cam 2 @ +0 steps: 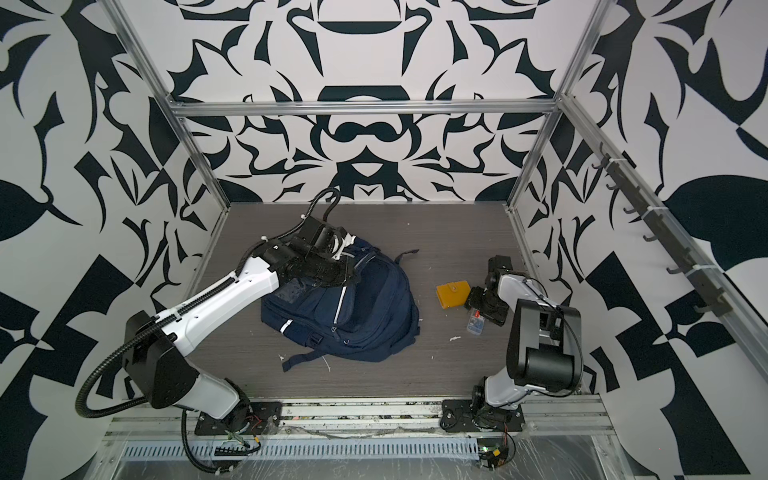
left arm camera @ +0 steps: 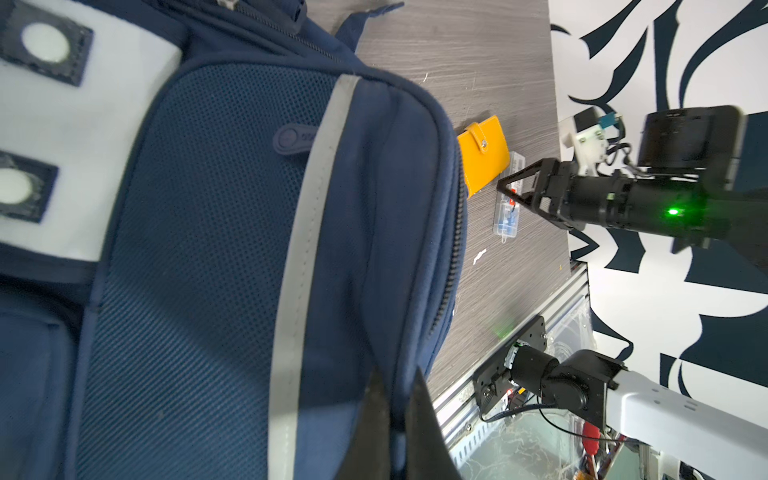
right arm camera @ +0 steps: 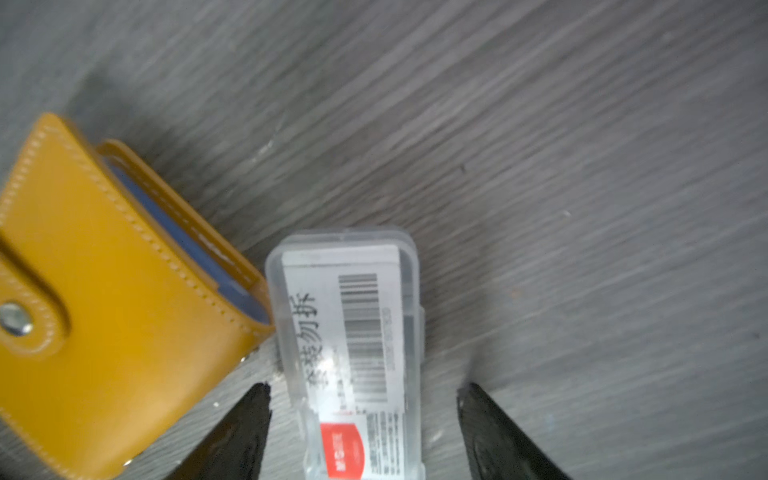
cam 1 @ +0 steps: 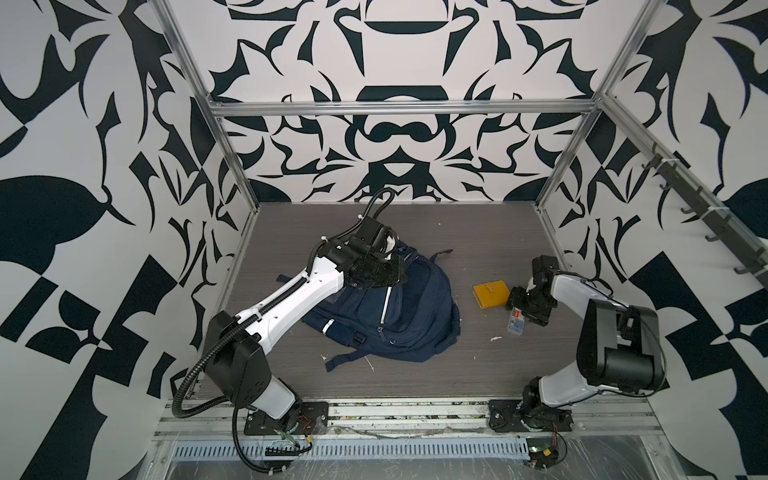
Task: Pack the student bag
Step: 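Grasp the clear card box with the right gripper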
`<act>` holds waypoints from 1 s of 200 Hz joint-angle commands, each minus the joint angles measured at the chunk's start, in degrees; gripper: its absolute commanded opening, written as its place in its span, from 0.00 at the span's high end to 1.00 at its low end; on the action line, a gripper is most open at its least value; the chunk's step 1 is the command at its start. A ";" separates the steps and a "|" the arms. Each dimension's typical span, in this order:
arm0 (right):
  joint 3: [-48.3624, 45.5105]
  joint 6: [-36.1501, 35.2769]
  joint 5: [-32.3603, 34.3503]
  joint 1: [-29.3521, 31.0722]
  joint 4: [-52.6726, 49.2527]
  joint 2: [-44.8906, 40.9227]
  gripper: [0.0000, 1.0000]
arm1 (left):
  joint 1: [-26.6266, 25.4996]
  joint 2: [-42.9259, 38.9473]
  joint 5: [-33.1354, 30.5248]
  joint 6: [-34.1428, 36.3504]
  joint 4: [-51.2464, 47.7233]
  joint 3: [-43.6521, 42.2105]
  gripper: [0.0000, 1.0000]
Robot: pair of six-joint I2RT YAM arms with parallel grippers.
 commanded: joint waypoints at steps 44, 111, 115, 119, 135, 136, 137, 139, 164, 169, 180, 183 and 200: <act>0.05 0.05 0.46 -0.65 2.00 -0.54 0.49 | 0.46 -4.79 -0.41 -0.71 4.46 -0.77 1.00; -2.50 1.78 -2.50 -0.73 3.20 -4.81 0.73 | 0.90 -5.50 -1.50 -1.40 4.92 -1.28 1.00; -2.62 1.93 -2.61 -0.73 3.18 -5.33 0.74 | 0.98 -5.50 -1.51 -1.41 4.95 -1.24 1.00; -2.71 2.07 -2.77 -0.73 3.15 -5.96 0.74 | 1.05 -5.50 -1.49 -1.49 4.99 -1.26 1.00; -3.06 2.17 -3.14 -0.73 2.57 -8.55 0.79 | 1.49 -5.48 -1.59 -1.75 5.14 -1.26 1.00; -3.02 2.16 -3.14 -0.73 2.56 -8.68 0.79 | 1.50 -5.45 -1.60 -1.75 5.12 -1.27 1.00; -3.05 2.16 -3.15 -0.73 2.50 -8.83 0.80 | 1.51 -5.43 -1.60 -1.80 5.16 -1.28 1.00; -3.05 2.16 -3.19 -0.73 2.42 -9.15 0.81 | 1.58 -5.42 -1.55 -1.83 5.18 -1.26 1.00; -3.25 2.48 -3.24 -0.69 0.70 -13.16 0.93 | 2.27 -5.07 -0.92 -2.59 5.88 -1.45 1.00; -3.33 2.64 -3.28 -0.69 0.26 -13.87 0.94 | 2.39 -4.98 -0.77 -2.71 6.06 -1.46 1.00; -3.64 3.29 -3.43 -0.78 -0.41 -15.56 0.97 | 2.70 -4.76 -0.37 -3.06 6.48 -1.44 1.00; -3.69 3.50 -3.55 -0.75 -0.56 -16.09 0.97 | 2.74 -4.73 -0.25 -3.14 6.58 -1.50 1.00; -4.69 5.26 -5.18 -0.65 -0.72 -19.50 1.00 | 3.09 -4.36 0.39 -3.68 7.14 -1.42 1.00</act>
